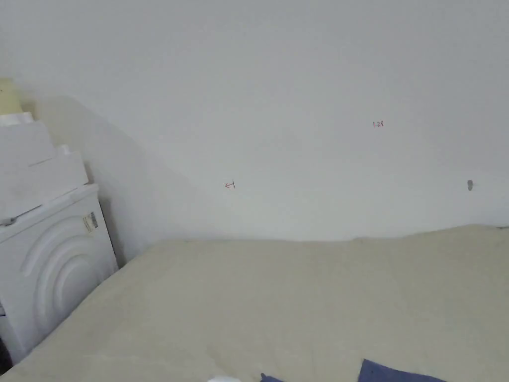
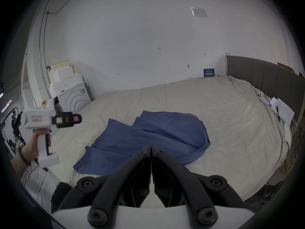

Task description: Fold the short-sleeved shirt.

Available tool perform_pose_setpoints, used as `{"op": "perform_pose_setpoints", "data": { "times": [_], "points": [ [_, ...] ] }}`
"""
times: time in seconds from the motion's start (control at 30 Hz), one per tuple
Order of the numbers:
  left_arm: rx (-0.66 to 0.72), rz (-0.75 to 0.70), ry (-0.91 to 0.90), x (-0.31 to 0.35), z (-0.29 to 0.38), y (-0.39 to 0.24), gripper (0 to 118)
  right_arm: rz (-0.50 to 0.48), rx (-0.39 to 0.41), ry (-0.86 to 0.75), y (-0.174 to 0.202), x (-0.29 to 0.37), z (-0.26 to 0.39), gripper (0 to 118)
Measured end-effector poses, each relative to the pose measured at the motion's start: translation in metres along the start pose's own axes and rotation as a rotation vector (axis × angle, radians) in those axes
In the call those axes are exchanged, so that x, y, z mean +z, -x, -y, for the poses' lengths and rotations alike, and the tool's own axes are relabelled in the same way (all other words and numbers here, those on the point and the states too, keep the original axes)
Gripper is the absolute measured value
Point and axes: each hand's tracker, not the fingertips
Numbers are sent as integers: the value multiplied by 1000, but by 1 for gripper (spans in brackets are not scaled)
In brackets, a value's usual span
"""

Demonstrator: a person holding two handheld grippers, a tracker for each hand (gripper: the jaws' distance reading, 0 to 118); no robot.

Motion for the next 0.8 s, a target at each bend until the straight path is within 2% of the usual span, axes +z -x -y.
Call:
{"op": "perform_pose_setpoints", "data": {
  "times": [0.1,0.17,0.23,0.33,0.4,0.5,0.67,0.73,0.77,0.8],
  "points": [
    [-49,-16,96,-64,-18,5,76,10,-30,17,-11,-11,0,1],
    [-47,-21,179,-106,-24,8,77,24,-50,28,-20,-20,2,1],
    [4,40,259,-144,-26,17,78,36,-68,42,-28,-28,3,1],
    [-17,-55,289,-187,-25,23,78,58,-78,70,-39,-38,6,1],
    [-60,-103,290,-208,-24,25,80,66,-87,83,-45,-44,9,1],
    [-46,-73,353,-232,-20,26,84,80,-104,102,-52,-51,12,1],
    [-98,-79,325,-244,-12,18,90,92,-107,127,-56,-59,17,1],
    [-92,-80,331,-242,-13,18,83,88,-110,130,-56,-60,19,1],
    [-87,-81,334,-239,-15,15,65,87,-112,131,-56,-61,19,1],
    [-90,-77,308,-231,-14,11,36,86,-111,135,-56,-61,19,1]
  ]
}}
